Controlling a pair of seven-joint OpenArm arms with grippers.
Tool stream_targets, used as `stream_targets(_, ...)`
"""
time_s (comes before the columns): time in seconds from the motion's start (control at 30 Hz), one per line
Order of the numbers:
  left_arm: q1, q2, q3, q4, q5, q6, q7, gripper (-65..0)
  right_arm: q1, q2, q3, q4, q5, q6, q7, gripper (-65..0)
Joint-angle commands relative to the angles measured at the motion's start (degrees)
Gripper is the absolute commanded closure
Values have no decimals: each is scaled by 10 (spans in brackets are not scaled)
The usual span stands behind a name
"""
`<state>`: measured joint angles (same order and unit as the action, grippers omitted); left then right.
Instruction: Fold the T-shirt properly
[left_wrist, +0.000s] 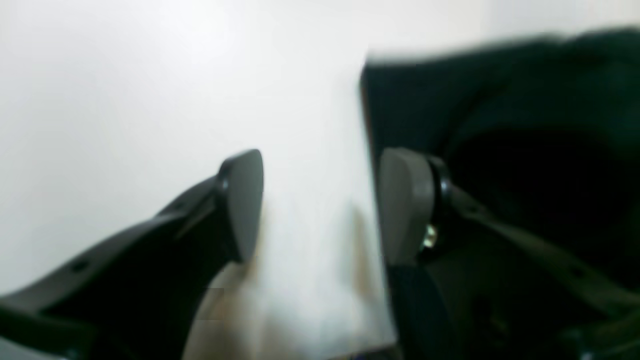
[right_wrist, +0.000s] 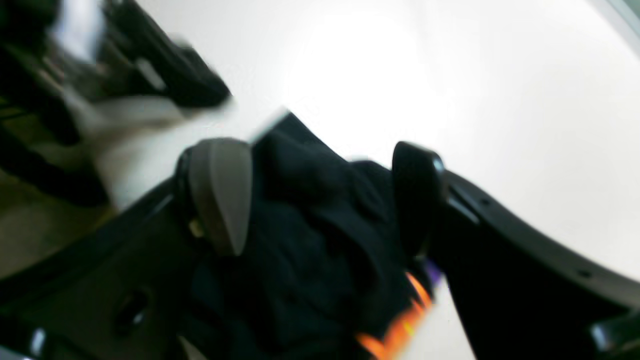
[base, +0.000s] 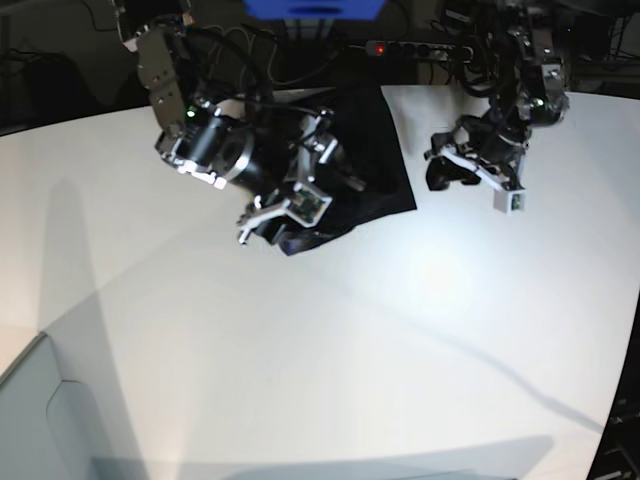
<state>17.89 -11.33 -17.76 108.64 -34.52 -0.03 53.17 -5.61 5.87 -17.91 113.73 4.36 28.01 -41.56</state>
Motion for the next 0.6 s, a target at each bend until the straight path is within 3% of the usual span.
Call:
stream_targets(0.0, 3, -7, -18, 14, -1, 2, 7, -358, -2, -1, 13, 9, 9, 10, 14, -431)
stream_targets(0.13, 4, -7, -85, 31, -1, 1, 30, -358, -26, 15, 39, 8, 9, 10, 14, -436)
stream_targets(0.3, -4, -7, -192, 31, -1, 1, 44, -358, -53, 17, 20, -6, 8, 10, 14, -436)
stream_targets(0.57, -14, -9, -269, 30, -1, 0, 43, -358, -46, 18, -100, -81, 8, 11, 15, -435)
